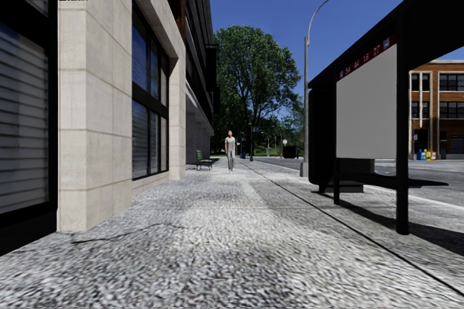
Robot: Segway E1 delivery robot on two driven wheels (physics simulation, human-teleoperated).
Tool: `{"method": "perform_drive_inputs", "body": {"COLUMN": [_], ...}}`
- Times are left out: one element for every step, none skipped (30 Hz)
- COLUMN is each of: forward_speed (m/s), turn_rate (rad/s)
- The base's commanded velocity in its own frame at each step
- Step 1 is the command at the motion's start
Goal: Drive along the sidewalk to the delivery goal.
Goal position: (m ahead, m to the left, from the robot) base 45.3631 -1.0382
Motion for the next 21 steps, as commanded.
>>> {"method": "perform_drive_inputs", "body": {"forward_speed": [2.0,2.0,2.0,2.0,2.0,2.0,2.0,2.0,2.0,2.0,2.0,2.0,2.0,2.0,2.0,2.0,2.0,2.0,2.0,2.0,2.0], "turn_rate": [-0.17,-0.27,-0.31,-0.32,-0.32,-0.32,-0.32,-0.32,-0.15,-0.01,0.0,0.0,0.0,0.0,0.0,0.0,0.0,0.0,0.0,0.0,0.0]}}
